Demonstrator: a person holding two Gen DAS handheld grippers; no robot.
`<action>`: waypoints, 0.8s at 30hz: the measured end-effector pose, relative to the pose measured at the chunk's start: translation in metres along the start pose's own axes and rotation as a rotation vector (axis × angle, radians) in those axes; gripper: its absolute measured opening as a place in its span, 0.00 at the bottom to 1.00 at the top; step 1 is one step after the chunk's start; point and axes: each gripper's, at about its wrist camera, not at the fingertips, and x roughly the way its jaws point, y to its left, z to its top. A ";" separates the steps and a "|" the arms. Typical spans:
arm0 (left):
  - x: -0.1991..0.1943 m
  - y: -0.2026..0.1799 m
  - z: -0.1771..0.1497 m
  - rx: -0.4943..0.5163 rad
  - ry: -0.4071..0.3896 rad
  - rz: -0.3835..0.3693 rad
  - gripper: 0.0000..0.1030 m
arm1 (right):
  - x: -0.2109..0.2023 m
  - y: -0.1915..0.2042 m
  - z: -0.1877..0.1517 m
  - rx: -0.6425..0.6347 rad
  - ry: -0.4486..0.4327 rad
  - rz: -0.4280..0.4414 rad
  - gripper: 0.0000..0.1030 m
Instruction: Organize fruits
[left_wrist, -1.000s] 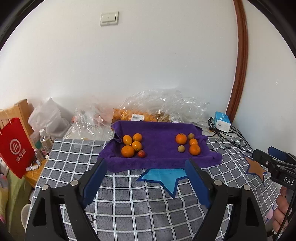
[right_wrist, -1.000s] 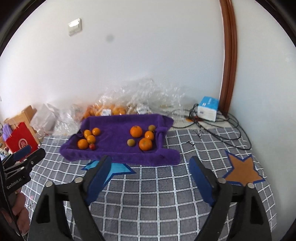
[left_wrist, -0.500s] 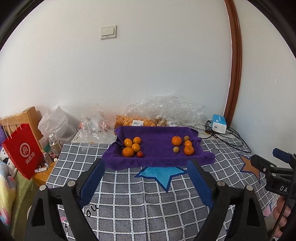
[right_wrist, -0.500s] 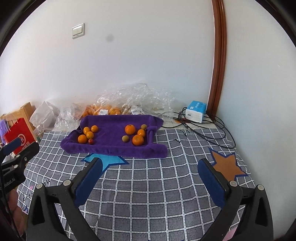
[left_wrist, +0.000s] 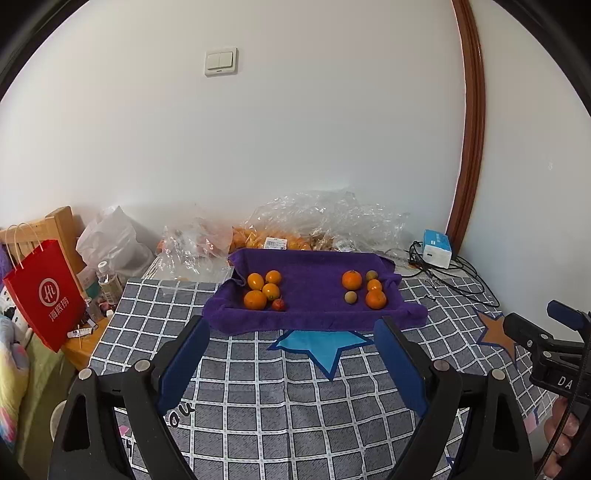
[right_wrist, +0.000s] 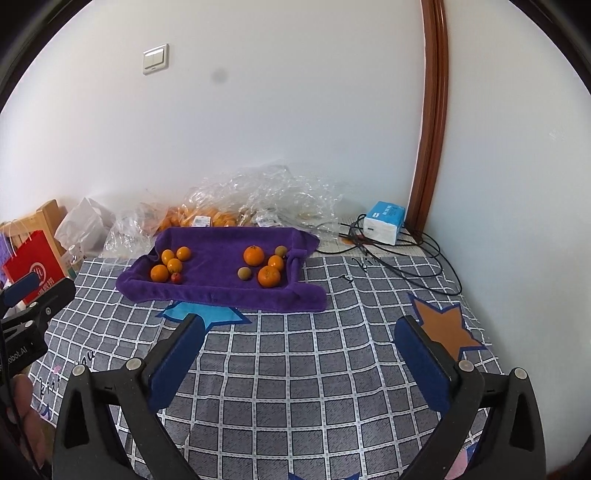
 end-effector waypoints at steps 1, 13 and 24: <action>0.000 0.001 0.000 -0.002 -0.002 -0.001 0.88 | -0.001 0.000 0.000 -0.001 -0.002 -0.002 0.98; -0.001 0.005 0.002 -0.014 -0.005 0.001 0.88 | -0.003 -0.001 0.001 0.005 -0.004 -0.004 0.98; 0.000 0.008 0.001 -0.016 -0.005 0.000 0.88 | -0.003 -0.001 0.003 0.004 -0.010 -0.006 0.98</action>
